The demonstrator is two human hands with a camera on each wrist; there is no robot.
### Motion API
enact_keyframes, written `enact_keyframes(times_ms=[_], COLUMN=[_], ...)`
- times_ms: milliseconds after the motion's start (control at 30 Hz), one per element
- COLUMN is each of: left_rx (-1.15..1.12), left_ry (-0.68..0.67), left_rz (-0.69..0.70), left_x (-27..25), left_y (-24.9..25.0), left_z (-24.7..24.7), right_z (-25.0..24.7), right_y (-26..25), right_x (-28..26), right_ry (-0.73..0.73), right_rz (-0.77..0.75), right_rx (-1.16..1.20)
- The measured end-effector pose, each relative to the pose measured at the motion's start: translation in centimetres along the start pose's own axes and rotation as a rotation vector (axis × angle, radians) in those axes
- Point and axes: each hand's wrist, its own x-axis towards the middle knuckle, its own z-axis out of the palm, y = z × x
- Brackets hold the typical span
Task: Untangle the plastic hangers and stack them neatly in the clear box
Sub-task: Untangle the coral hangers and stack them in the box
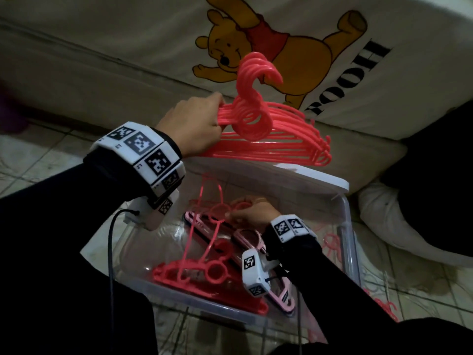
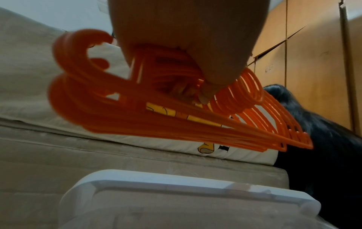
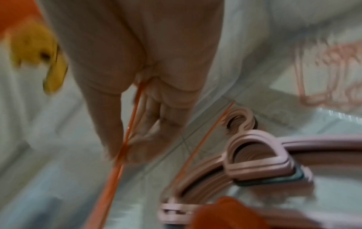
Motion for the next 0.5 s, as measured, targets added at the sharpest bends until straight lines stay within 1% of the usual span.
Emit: enact_keyframes(times_ms=[67, 133, 233, 333, 433, 500], left_rx=[0.0, -0.001, 0.007, 0.0, -0.012, -0.016], left_ry=[0.024, 0.044, 0.059, 0.042, 0.018, 0.004], left_rz=[-0.021, -0.041, -0.072, -0.116, -0.12, -0.106], left_x=[0.0, 0.0, 0.0, 0.1, 0.1, -0.1], left_y=[0.0, 0.0, 0.0, 0.1, 0.1, 0.1], left_z=[-0.2, -0.4, -0.4, -0.3, -0.1, 0.1], right_z=[-0.6, -1.1, -2.1, -3.5, -5.1, -6.0], right_y=[-1.2, -2.4, -3.8, -4.4, -4.9, -5.7], right_x=[-1.0, -2.2, -4.3, -6.4, -8.3, -9.3], right_ry=[-0.056, -0.061, -0.024, 0.004, 0.056, 0.104], right_rz=[0.006, 0.0, -0.101, -0.185, -0.271, -0.381], right_rx=[0.124, 0.249, 0.231, 0.077, -0.188, -0.367])
